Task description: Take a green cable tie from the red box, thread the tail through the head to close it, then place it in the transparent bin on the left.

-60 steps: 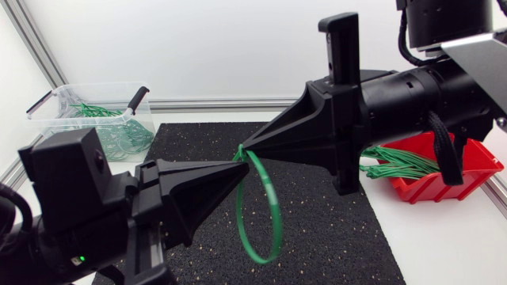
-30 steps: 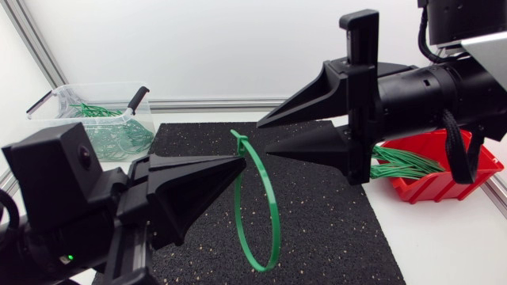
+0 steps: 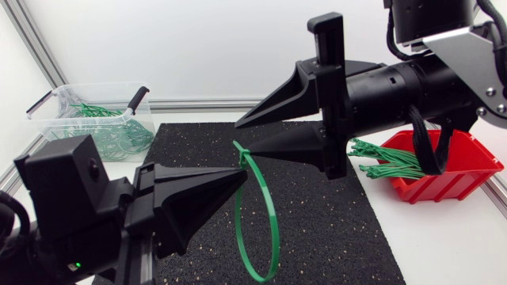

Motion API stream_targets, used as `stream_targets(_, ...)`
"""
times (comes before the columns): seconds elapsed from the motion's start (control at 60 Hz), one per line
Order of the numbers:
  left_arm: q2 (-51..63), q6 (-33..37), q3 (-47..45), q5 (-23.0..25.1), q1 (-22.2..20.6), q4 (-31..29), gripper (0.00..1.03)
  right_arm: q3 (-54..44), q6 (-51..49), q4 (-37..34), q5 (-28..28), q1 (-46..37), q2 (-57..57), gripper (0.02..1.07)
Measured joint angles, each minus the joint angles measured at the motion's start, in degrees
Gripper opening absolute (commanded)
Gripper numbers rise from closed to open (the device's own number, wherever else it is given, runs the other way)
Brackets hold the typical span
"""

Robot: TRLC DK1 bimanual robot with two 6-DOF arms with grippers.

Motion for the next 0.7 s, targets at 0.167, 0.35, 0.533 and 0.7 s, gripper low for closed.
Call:
stream_targets(0.167, 0.0, 0.5, -0.3, 0.2, 0.4, 0.1, 0.04, 0.3, 0.0, 0.1, 0.0, 0.7, 0.0, 0.38)
stream_targets(0.35, 0.0, 0.7, -0.3, 0.2, 0.4, 0.4, 0.04, 0.3, 0.0, 0.1, 0.0, 1.3, 0.0, 0.38)
stream_targets(0.533, 0.0, 0.7, -0.3, 0.4, 0.4, 0.4, 0.04, 0.3, 0.0, 0.1, 0.9, 2.0, 0.0, 0.17)
stream_targets(0.7, -0.3, 0.7, -0.4, 0.5, 0.4, 0.4, 0.04, 0.3, -0.1, 0.2, 2.3, 2.7, 0.0, 0.08)
